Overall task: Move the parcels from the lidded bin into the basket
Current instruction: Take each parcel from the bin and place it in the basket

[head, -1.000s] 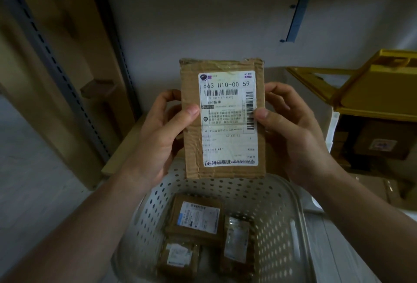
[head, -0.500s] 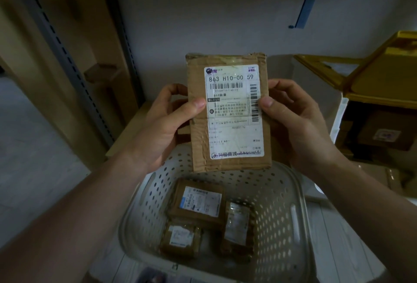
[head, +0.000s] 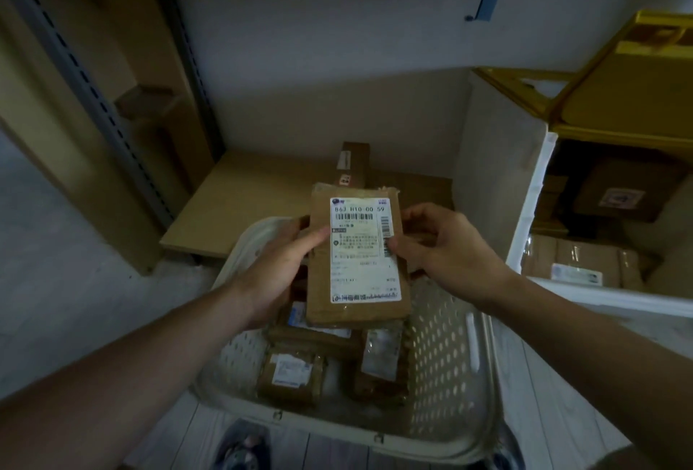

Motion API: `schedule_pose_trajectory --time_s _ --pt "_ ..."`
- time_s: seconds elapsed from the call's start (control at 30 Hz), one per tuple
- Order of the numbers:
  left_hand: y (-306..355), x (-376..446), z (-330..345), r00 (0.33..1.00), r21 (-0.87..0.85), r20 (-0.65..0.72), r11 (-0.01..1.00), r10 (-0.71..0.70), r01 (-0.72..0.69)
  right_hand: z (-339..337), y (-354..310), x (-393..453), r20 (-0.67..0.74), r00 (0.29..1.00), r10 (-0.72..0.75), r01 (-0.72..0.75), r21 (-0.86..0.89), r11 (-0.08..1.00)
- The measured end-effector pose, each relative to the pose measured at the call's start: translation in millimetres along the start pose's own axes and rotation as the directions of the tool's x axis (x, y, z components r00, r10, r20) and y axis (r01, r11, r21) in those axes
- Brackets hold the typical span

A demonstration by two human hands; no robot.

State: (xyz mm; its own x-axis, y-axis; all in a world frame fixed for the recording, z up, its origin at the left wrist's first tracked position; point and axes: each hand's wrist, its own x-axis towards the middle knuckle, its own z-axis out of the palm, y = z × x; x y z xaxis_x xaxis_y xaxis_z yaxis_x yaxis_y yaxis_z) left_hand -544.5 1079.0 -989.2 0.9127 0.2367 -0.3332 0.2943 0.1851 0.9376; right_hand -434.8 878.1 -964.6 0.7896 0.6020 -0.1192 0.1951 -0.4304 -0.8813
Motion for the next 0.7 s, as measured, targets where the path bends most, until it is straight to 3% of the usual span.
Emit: schedule_pose_trajectory --time_s 0.23,0.5,0.6,0.7 --pt "-32 17 31 0.987 -0.033 0.005 0.986 -0.162 0.162 0 26 -4 0.172 0.974 0.151 -0.107 -0.244 0.964" --pt "-59 24 42 0.943 0.005 0.042 0.944 -0.331 0.331 37 52 -3 0.113 0.966 0.234 -0.146 -0.511 0.847" --pt "-61 21 27 0.922 0.083 -0.006 0.918 -0.388 0.387 52 60 -1 0.157 0.964 0.216 -0.108 -0.513 0.852" --pt "-45 18 7 0.953 0.219 -0.116 0.928 -0.28 0.3 58 69 6 0.287 0.945 0.157 -0.019 -0.429 0.903"
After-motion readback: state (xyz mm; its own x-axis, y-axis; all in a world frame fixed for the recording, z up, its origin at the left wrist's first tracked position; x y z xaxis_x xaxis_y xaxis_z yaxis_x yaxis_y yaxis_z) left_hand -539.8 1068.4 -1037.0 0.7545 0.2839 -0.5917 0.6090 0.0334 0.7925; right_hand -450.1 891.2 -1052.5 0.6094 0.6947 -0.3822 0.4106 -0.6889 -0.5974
